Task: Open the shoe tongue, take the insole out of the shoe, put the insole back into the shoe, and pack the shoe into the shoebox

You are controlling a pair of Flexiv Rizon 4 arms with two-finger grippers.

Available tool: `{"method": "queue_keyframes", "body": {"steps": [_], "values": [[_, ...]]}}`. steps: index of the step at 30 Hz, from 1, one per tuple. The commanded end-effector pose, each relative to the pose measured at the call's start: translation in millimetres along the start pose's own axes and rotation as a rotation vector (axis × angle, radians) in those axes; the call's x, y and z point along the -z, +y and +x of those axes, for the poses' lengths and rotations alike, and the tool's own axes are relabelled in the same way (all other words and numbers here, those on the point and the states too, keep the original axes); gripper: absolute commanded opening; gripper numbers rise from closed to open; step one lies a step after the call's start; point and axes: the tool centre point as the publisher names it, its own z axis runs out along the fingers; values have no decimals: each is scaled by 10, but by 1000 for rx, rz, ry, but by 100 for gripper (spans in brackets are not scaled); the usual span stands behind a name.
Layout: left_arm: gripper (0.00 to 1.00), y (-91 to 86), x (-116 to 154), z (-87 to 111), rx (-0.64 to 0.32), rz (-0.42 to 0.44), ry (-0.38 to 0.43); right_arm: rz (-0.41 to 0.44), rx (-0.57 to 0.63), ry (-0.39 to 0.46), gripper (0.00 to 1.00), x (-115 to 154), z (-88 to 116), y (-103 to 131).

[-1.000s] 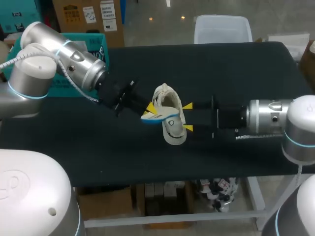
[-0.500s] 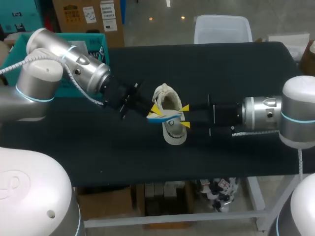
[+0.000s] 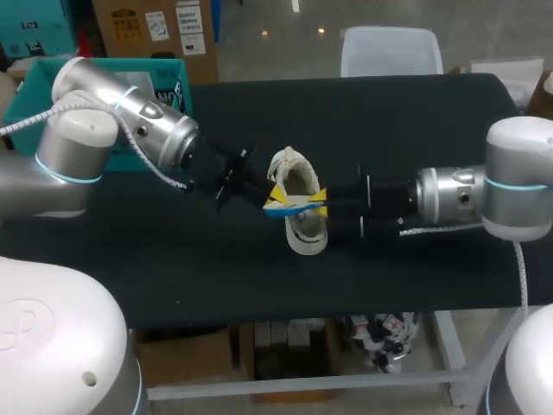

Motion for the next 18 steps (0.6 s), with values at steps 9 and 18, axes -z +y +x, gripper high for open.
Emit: {"method": "queue_keyframes", "body": {"steps": [9,18], "values": [[56,125,100,67,81,-158,-157,79,7,33,0,-7,6,52],[43,358,48,122,134,-195,-270,106,4,53,0,-14,23,44]]}}
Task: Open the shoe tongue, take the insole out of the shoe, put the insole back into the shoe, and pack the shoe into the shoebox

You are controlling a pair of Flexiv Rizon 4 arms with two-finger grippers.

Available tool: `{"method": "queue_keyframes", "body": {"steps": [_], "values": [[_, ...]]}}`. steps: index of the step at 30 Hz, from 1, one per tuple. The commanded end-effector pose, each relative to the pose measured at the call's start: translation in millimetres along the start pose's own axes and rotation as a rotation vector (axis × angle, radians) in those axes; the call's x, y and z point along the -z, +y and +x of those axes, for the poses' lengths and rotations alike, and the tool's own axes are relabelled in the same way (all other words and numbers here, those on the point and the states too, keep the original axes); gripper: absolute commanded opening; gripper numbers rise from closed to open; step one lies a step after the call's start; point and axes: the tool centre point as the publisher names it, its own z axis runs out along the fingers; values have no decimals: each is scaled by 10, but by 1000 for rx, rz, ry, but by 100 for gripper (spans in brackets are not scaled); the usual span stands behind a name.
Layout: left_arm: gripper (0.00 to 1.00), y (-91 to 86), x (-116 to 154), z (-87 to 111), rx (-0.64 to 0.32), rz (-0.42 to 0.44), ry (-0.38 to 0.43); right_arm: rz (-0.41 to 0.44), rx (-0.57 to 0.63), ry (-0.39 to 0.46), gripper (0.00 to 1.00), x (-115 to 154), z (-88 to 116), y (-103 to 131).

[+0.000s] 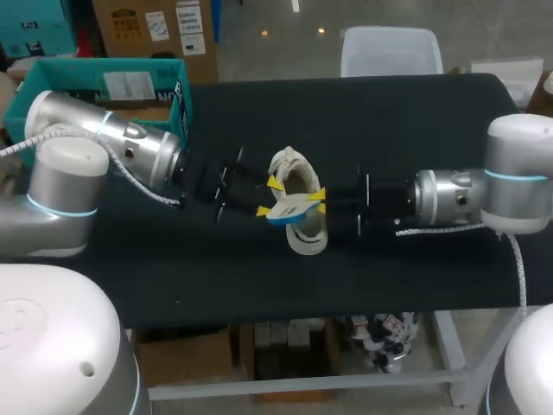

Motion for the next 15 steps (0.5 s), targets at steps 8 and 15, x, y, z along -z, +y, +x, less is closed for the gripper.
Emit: {"method": "queue_keyframes", "body": {"steps": [8,15], "values": [[36,225,-194,63,52,-23,-130,46,-11,19,0,24,-30,31],[29,322,-232,73,77,-32,-132,47,-23,14,0,43,-58,56]]}}
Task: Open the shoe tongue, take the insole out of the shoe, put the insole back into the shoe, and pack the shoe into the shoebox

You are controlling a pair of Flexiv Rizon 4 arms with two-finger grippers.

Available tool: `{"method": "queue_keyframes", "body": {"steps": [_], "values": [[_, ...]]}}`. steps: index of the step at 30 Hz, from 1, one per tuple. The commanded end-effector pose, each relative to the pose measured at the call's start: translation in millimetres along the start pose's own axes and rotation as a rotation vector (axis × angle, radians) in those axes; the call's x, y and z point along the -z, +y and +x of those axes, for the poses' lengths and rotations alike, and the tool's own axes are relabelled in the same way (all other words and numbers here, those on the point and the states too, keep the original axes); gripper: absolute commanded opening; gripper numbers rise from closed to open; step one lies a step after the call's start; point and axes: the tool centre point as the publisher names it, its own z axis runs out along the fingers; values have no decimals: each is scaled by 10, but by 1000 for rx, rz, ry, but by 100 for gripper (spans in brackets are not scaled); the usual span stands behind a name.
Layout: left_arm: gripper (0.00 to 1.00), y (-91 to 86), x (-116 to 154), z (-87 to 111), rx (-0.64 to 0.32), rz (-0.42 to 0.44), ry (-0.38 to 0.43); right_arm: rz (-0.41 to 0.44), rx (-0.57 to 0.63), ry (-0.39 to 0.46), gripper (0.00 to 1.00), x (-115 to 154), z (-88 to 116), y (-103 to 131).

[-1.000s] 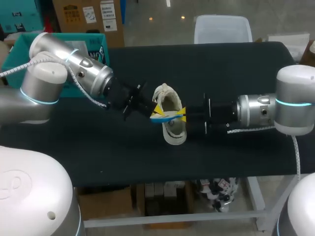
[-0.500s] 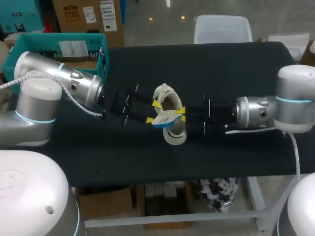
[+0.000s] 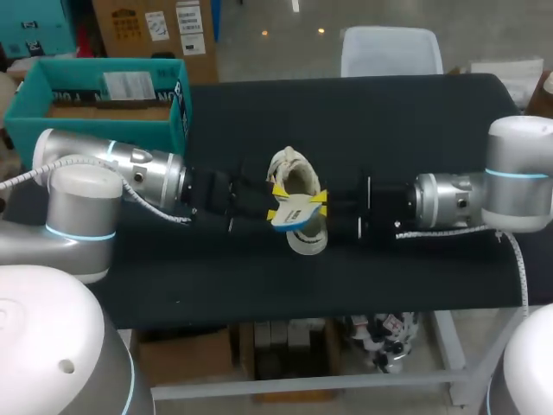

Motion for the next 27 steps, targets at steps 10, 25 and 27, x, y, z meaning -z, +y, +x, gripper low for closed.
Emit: {"method": "queue_keyframes", "body": {"steps": [10,25,27], "values": [[0,86,-93,40,7,30,1,34,-9,-18,0,-12,-9,81],[0,186,-114,47,-76,36,99,84,11,-165,0,-36,4,94],[0,191,-121,42,-84,36,107,92,5,-194,0,-49,-8,112]]}}
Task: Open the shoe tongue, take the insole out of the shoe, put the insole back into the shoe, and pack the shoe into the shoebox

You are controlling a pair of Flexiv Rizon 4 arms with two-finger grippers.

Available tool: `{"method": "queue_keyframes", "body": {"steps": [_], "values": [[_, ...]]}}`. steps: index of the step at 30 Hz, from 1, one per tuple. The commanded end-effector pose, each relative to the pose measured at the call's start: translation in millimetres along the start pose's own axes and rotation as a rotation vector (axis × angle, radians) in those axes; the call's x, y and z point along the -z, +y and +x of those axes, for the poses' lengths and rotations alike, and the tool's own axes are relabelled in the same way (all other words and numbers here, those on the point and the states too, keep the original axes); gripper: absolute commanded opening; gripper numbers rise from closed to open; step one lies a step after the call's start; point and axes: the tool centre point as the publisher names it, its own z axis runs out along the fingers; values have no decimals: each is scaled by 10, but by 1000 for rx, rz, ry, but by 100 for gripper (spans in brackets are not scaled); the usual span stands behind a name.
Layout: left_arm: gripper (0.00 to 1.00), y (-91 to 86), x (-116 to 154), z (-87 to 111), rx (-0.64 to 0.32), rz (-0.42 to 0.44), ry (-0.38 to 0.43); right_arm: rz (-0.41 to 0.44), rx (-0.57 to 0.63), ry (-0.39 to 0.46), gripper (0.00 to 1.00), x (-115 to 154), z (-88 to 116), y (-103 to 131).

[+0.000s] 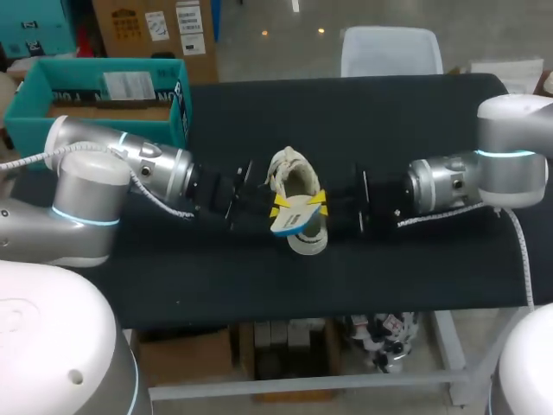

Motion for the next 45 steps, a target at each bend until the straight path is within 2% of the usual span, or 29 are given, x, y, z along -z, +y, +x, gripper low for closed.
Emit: {"method": "queue_keyframes", "body": {"steps": [1,10,16,32,45], "values": [[0,69,-32,-30,-11,10,16,27,-12,-48,0,-40,39,62],[0,116,-58,-72,-38,0,47,53,-21,-145,0,-55,-10,112],[0,123,-107,-94,-78,4,97,65,-14,-185,0,-39,-13,156],[0,250,-191,-56,-136,-13,187,39,46,-237,0,20,-23,305],[0,394,-231,-76,-120,-48,189,35,32,-255,0,-2,-83,428]]}}
